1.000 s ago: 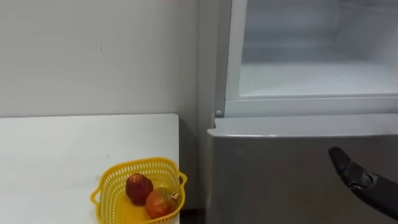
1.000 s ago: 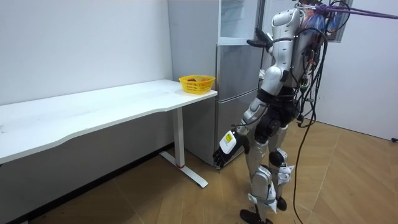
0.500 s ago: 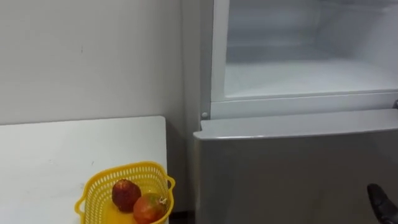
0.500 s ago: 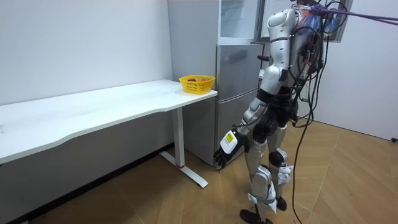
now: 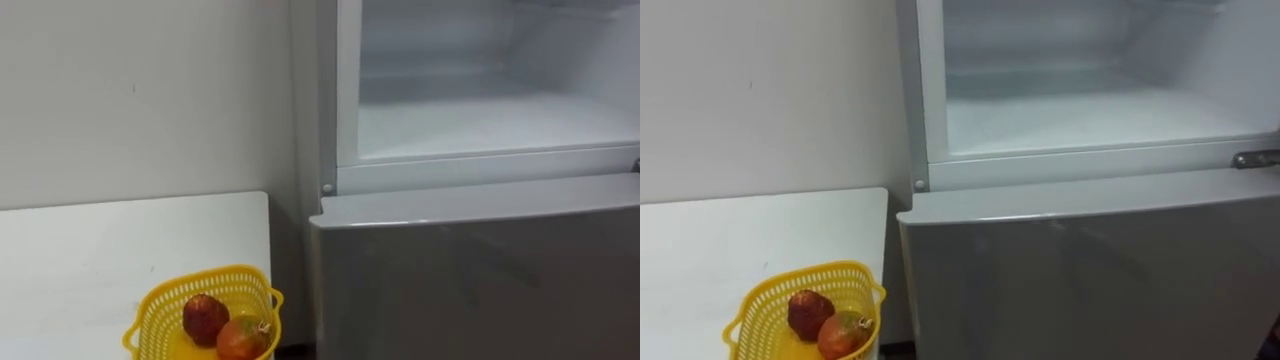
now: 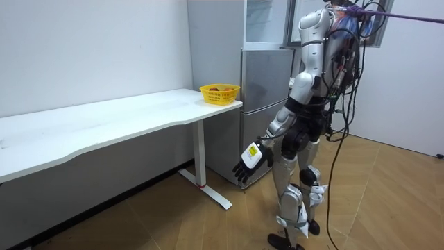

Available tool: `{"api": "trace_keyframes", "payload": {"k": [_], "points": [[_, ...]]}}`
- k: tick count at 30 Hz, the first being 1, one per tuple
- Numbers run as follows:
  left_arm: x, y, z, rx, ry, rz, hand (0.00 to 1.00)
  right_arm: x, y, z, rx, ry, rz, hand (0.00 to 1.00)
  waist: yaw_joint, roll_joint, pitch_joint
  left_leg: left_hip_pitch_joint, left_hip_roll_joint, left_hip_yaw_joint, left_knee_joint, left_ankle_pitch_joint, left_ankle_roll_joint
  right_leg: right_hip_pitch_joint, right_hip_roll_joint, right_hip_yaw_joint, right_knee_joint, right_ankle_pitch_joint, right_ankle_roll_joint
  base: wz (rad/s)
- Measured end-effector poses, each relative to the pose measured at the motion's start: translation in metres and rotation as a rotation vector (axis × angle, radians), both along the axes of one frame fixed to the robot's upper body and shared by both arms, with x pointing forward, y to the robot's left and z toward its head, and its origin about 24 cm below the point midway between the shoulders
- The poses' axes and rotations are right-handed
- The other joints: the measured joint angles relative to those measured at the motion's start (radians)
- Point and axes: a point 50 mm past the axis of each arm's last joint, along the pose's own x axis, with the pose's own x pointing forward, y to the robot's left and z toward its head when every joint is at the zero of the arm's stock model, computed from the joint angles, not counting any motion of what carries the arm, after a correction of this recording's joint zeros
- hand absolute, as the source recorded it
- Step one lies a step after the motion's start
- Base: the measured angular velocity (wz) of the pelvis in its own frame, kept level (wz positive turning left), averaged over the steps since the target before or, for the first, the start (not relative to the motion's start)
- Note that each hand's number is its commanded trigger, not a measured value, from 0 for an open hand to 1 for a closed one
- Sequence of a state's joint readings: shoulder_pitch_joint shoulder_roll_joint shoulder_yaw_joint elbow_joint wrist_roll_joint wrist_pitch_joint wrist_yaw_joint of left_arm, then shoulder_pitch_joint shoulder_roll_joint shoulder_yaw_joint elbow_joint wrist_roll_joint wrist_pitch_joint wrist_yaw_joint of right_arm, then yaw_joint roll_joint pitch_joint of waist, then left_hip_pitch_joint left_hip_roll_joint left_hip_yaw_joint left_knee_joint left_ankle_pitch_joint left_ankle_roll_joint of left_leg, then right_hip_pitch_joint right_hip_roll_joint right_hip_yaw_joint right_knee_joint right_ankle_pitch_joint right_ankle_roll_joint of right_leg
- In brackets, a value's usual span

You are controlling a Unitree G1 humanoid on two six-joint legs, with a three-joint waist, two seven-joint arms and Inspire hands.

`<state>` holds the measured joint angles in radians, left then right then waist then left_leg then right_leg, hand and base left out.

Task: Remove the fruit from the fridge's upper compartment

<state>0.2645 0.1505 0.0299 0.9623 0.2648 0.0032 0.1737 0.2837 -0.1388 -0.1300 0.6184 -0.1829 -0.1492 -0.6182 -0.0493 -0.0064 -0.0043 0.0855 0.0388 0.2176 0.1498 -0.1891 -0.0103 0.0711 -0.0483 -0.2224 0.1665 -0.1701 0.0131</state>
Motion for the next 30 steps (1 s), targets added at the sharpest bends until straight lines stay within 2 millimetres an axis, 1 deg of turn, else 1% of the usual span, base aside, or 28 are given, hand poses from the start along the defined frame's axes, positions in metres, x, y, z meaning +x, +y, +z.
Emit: {"api": "trace_keyframes", "payload": {"k": [2, 4, 8, 12, 14, 17, 18, 20, 23, 26, 30], "points": [[0.004, -0.004, -0.001, -0.019, -0.015, 0.025, 0.00, -0.009, 0.007, -0.014, 0.056, 0.079, -0.005, 0.00, 0.000, 0.002, -0.0001, 0.002, -0.001, 0.000, -0.001, 0.000, 0.000, 0.000, -0.001, 0.001, 0.000, -0.001, 0.001, 0.00], [0.004, -0.007, -0.002, -0.032, -0.017, 0.042, 0.00, -0.016, 0.009, -0.024, 0.096, 0.140, -0.014, 0.00, 0.001, 0.002, 0.0003, 0.007, -0.001, 0.000, -0.004, 0.000, 0.000, 0.001, -0.001, 0.003, 0.000, -0.001, 0.001, 0.00], [0.005, -0.008, -0.002, -0.029, -0.016, 0.023, 0.00, -0.027, 0.011, -0.035, 0.159, 0.232, 0.010, 0.00, 0.003, -0.003, 0.0016, 0.005, -0.001, -0.001, -0.004, 0.000, 0.000, -0.001, 0.000, 0.004, -0.005, -0.002, 0.001, 0.00], [-0.004, -0.006, -0.003, -0.028, 0.011, 0.028, 0.00, -0.040, 0.017, -0.048, 0.266, 0.347, 0.072, 0.00, 0.006, -0.006, 0.0028, 0.011, 0.000, -0.002, -0.005, 0.000, 0.000, 0.012, 0.003, 0.009, -0.014, -0.001, 0.000, 0.00], [-0.006, -0.004, -0.003, -0.016, 0.031, 0.025, 0.00, -0.054, 0.022, -0.058, 0.343, 0.474, 0.114, 0.00, 0.024, -0.009, 0.0028, 0.014, 0.000, -0.006, -0.005, -0.001, -0.001, 0.018, 0.002, 0.006, -0.015, -0.001, 0.000, 0.02], [-0.008, -0.002, -0.003, -0.008, 0.053, 0.029, 0.00, -0.066, 0.027, -0.067, 0.419, 0.598, 0.141, 0.00, 0.032, -0.012, 0.0013, 0.013, -0.002, -0.015, -0.005, -0.001, -0.001, 0.019, 0.000, 0.000, -0.015, -0.001, 0.000, 0.06], [-0.010, -0.002, -0.004, -0.008, 0.062, 0.030, 0.00, -0.068, 0.028, -0.068, 0.430, 0.615, 0.145, 0.00, 0.031, -0.012, 0.0014, 0.013, -0.002, -0.015, -0.005, -0.001, -0.001, 0.021, 0.000, -0.001, -0.015, -0.002, 0.001, 0.04], [-0.014, -0.002, -0.005, -0.009, 0.091, 0.032, 0.00, -0.071, 0.031, -0.071, 0.464, 0.671, 0.173, 0.00, 0.030, -0.009, 0.0042, 0.015, -0.003, -0.017, -0.001, -0.001, -0.001, 0.032, 0.000, -0.002, -0.015, -0.002, 0.001, 0.02], [-0.018, -0.002, -0.005, -0.003, 0.132, 0.003, 0.00, -0.074, 0.033, -0.072, 0.473, 0.731, 0.224, 0.00, 0.030, -0.009, 0.0058, 0.016, -0.002, -0.017, 0.004, -0.001, -0.001, 0.031, -0.001, -0.004, -0.016, -0.002, 0.001, 0.04], [-0.019, -0.002, -0.006, 0.004, 0.149, -0.004, 0.00, -0.076, 0.034, -0.073, 0.465, 0.782, 0.260, 0.00, 0.029, -0.009, 0.0064, 0.015, -0.003, -0.024, 0.004, -0.001, 0.000, 0.028, -0.002, -0.006, -0.014, -0.006, 0.001, 0.03], [-0.021, -0.003, -0.006, 0.004, 0.171, -0.011, 0.00, -0.077, 0.033, -0.073, 0.479, 0.799, 0.262, 0.00, 0.028, -0.009, 0.0065, 0.014, -0.003, -0.028, 0.002, -0.002, 0.001, 0.028, -0.001, -0.009, -0.013, -0.006, 0.001, 0.02]]}}
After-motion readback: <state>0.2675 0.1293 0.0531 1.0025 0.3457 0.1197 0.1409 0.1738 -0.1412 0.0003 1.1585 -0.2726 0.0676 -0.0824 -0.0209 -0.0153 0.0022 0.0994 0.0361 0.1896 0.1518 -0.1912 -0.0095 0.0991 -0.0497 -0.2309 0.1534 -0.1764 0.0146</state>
